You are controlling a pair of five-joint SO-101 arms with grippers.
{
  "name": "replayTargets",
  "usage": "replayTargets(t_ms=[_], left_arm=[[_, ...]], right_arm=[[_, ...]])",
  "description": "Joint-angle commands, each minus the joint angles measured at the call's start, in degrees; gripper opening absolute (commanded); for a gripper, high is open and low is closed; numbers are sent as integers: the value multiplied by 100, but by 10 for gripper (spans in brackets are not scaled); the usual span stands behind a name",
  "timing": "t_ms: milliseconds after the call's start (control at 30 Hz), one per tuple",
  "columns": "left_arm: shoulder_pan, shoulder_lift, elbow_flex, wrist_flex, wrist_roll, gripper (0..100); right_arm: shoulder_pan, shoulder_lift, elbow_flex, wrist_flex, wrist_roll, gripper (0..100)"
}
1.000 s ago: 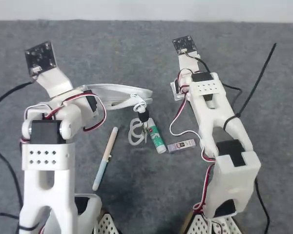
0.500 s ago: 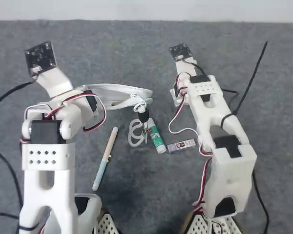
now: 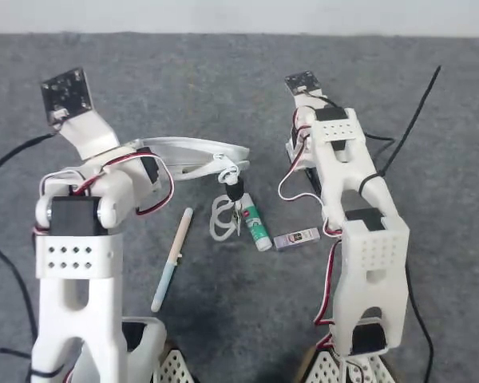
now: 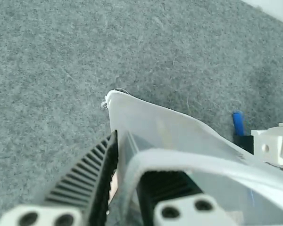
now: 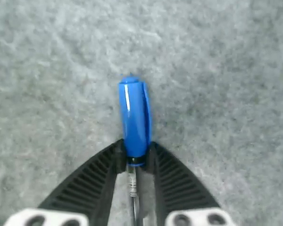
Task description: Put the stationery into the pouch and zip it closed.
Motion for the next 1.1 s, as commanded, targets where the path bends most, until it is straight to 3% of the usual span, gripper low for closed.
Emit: replayTargets(t_ms=[0,167,333,600,667,767,1067], left_arm=[[-35,26,-251,0,79,10],[-35,26,-251,0,79,10],[-35,26,-251,0,70,10],[-35,26,-251,-9,70,10],[-35,26,-251,-9,70,10],[-35,26,-251,-9,70,10],[-35,26,-251,-9,70,10]], right_arm=[[22,-84,-352,75,62,11],[22,-330,-387,198,35,8],[22,-664,-378,585,35,107],[-31,-321,-378,585,62,112],[-31,-163,-396,585,70,103],[-66,-127,-510,585,70,6],[-321,-426,-545,1015,70,7]])
